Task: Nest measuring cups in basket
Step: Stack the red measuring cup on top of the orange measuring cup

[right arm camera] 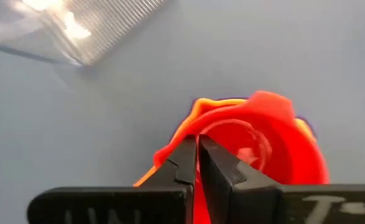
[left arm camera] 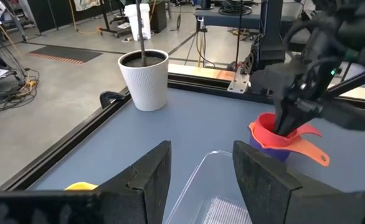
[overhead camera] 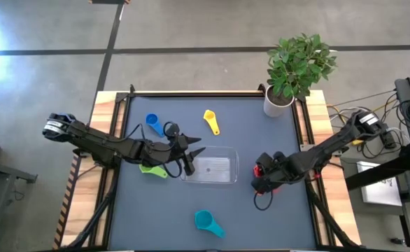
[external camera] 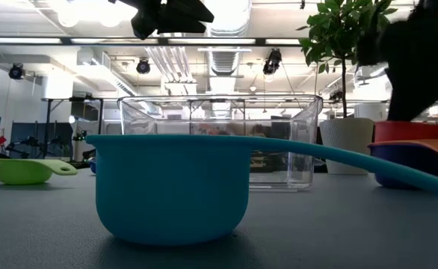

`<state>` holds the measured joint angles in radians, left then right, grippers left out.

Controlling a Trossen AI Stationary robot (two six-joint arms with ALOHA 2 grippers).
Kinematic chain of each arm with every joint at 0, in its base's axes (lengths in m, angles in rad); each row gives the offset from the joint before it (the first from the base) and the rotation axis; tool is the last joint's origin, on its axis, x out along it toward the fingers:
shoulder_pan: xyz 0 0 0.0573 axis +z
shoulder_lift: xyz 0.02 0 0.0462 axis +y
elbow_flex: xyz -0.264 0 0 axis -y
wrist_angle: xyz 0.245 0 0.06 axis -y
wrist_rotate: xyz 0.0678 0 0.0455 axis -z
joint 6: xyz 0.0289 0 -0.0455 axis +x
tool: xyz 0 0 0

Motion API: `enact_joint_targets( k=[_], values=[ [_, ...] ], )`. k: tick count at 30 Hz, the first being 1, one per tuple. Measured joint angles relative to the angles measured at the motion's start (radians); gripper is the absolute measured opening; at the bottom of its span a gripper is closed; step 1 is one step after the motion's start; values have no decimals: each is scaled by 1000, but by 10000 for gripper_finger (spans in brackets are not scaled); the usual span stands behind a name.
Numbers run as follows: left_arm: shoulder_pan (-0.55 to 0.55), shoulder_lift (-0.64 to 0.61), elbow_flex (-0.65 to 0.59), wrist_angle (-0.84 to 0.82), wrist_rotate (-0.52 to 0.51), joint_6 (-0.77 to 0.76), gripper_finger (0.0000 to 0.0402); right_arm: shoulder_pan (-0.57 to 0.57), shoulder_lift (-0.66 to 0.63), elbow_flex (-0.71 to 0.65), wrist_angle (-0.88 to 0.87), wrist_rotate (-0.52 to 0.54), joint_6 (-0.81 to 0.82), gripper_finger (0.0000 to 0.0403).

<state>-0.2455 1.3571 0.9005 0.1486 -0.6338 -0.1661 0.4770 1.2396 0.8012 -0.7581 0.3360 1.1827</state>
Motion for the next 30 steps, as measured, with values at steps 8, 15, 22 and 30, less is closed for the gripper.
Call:
enact_joint_targets(
  k=[8, 15, 22, 30],
  values=[
    [0, 0, 0, 0, 7, 0, 155, 0, -66, 25, -35, 86, -41, 8],
    [0, 0, 0, 0, 8, 0, 155, 0, -63, 9, -27, 110, -32, 8],
    [0, 0, 0, 0, 8, 0, 155, 0, -31, -20, 42, 110, -31, 8],
    [0, 0, 0, 6, 11, 0, 155, 0, 1, -35, 42, 87, -8, 8]
  ],
)
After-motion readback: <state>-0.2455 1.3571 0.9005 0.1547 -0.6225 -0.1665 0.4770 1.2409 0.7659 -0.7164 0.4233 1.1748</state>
